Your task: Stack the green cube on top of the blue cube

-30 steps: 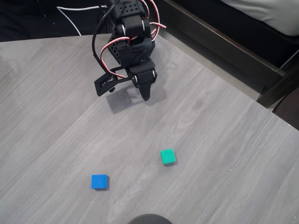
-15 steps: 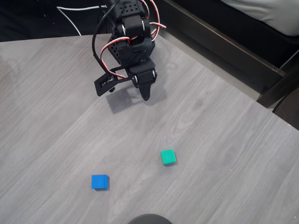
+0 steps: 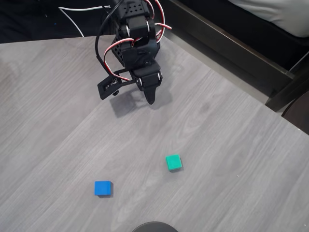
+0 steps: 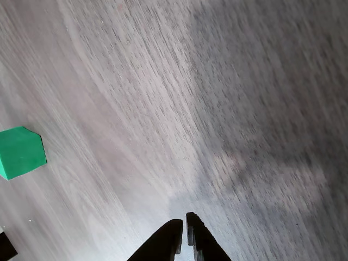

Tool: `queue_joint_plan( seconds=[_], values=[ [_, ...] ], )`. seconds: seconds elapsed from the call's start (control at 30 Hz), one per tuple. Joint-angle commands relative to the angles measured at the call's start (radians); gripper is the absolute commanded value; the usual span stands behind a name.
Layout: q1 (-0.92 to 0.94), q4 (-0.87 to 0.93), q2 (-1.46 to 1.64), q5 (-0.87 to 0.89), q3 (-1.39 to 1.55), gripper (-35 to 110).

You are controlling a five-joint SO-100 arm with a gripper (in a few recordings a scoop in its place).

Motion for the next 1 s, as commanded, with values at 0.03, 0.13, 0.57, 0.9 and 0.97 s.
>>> queue_joint_plan(
  seconds=[0.03,0.13,0.57,0.9,0.97],
  values=[
    [0.006,0.012,0.025,0.0,0.002,0],
    [0.006,0.012,0.025,0.0,0.002,0],
    [-0.002,0.012,0.025,0.003,0.002,0],
    [0.031,0.014,0.025,0.002,0.002,0],
    [0.002,0.0,0.025,0.014,0.002,0]
  ],
)
